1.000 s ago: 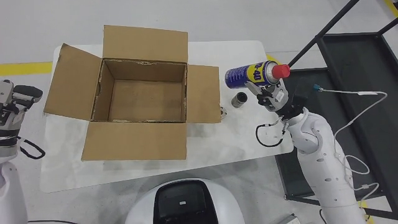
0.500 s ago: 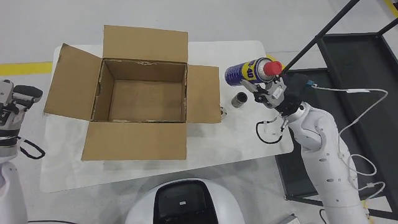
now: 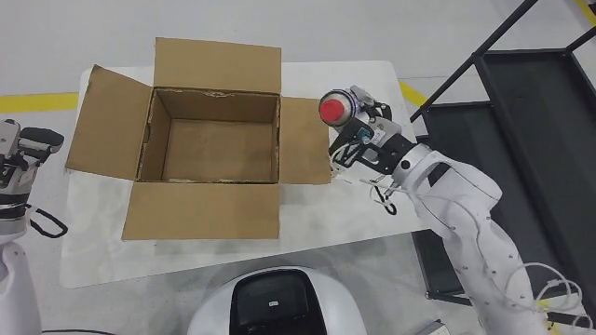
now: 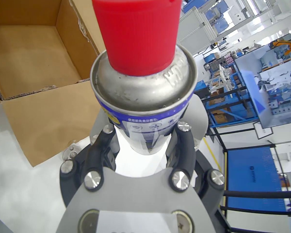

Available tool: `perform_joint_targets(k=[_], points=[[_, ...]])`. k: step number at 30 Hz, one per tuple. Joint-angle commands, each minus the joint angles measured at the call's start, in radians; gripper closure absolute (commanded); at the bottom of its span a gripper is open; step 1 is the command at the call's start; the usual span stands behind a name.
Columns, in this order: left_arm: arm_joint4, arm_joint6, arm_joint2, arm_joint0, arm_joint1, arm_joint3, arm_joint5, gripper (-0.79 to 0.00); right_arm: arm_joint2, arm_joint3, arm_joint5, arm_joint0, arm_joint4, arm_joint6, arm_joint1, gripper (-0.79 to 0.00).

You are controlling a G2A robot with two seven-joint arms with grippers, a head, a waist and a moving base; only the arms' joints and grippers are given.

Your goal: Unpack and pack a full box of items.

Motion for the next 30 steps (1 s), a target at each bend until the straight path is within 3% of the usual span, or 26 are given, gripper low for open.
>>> perform_joint_targets(k=[1, 6, 21, 23, 27, 30], points=[[0.000, 0.000, 0.000, 0.000, 0.000, 0.000, 0.000, -0.785, -0.068, 0.000, 0.007, 0.024, -0.067, 0.041, -0.004, 0.000], [0.000, 0.000, 0.000, 0.000, 0.000, 0.000, 0.000, -0.785, -0.238, 0.016, 0.026, 0.088, -0.232, 0.124, -0.019, 0.000], [0.000, 0.000, 0.000, 0.000, 0.000, 0.000, 0.000, -0.785, -0.246, 0.017, 0.030, 0.091, -0.238, 0.122, -0.020, 0.000], [0.000, 0.000, 0.000, 0.000, 0.000, 0.000, 0.000, -0.785, -0.254, -0.006, -0.011, 0.094, -0.267, 0.119, -0.018, 0.000], [0.000, 0.000, 0.000, 0.000, 0.000, 0.000, 0.000, -0.785, -0.298, -0.037, -0.101, 0.135, -0.240, 0.285, -0.029, 0.000], [0.000, 0.000, 0.000, 0.000, 0.000, 0.000, 0.000, -0.785, -0.344, -0.033, -0.119, 0.214, -0.058, 0.406, -0.054, 0.000]])
